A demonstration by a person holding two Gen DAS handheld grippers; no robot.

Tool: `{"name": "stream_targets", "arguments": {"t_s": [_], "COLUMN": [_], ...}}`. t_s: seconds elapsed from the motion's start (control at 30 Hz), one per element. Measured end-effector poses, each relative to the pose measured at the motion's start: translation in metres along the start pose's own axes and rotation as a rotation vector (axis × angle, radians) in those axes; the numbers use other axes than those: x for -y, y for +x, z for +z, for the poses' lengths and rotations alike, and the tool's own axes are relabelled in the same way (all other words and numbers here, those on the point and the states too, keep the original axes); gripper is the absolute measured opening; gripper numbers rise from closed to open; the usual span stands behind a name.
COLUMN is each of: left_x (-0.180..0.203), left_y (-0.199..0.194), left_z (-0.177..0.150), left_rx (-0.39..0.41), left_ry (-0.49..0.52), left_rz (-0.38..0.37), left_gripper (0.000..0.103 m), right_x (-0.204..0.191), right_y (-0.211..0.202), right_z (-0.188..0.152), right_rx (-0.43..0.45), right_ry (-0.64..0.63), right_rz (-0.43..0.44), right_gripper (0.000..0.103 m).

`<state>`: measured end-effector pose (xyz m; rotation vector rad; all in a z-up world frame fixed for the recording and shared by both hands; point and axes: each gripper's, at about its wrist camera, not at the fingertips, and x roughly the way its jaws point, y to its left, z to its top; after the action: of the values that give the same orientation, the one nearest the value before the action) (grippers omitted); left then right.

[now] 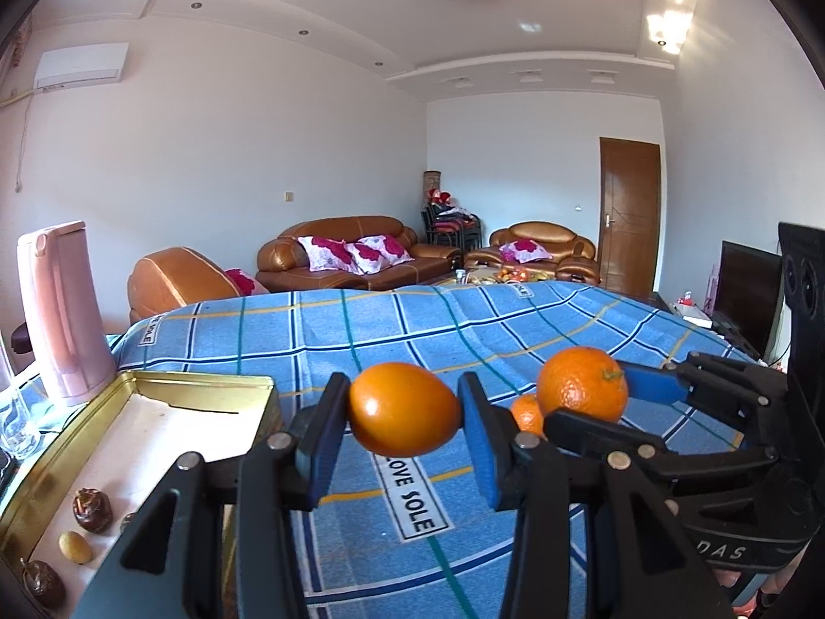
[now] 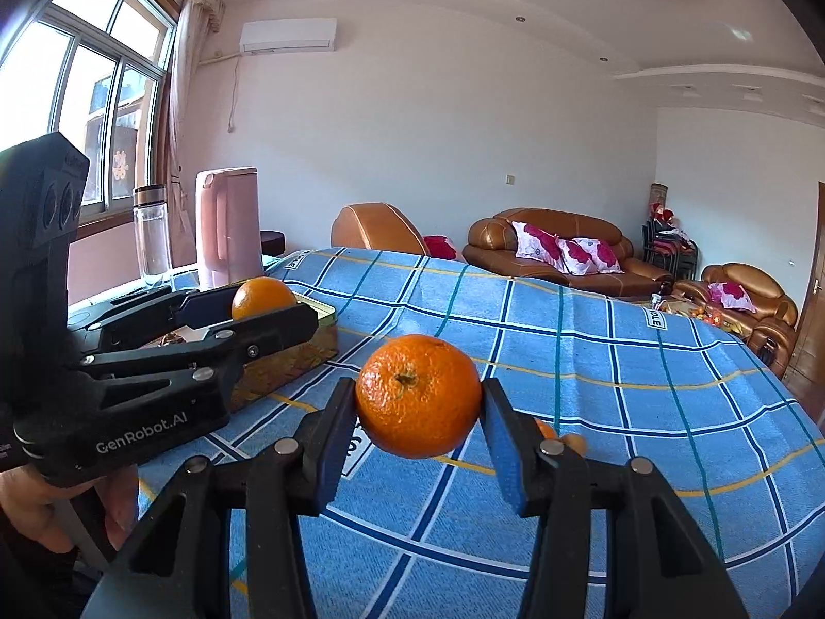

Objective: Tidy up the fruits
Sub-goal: 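Carry the orange over the gold tray while the right tool carries its orange there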

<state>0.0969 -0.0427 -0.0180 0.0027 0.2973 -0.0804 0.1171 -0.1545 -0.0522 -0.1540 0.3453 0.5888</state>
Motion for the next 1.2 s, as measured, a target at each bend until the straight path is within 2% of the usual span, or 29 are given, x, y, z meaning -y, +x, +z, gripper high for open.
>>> {"name": "stream_targets", "arguments": {"t_s": [0.43, 1.2], "left_x": [-0.024, -0.102], "left_y": [-0.014, -0.039], "left_z": [0.000, -0.015], "left_rx": [0.008, -0.032], "left_ry": [-0.025, -0.108], "left_rz": [0.033, 0.183], "left_gripper": [0.045, 0.045], "right_x": [-0.025, -0.092], "right_y": [0.009, 0.032], "right_z": [0.008, 0.024], "right_rx": [-0.008, -0.026], "right_ry": [-0.031, -0.121], "right_rz": [0.057, 0.185], "right_gripper": [0.050, 0.050]}}
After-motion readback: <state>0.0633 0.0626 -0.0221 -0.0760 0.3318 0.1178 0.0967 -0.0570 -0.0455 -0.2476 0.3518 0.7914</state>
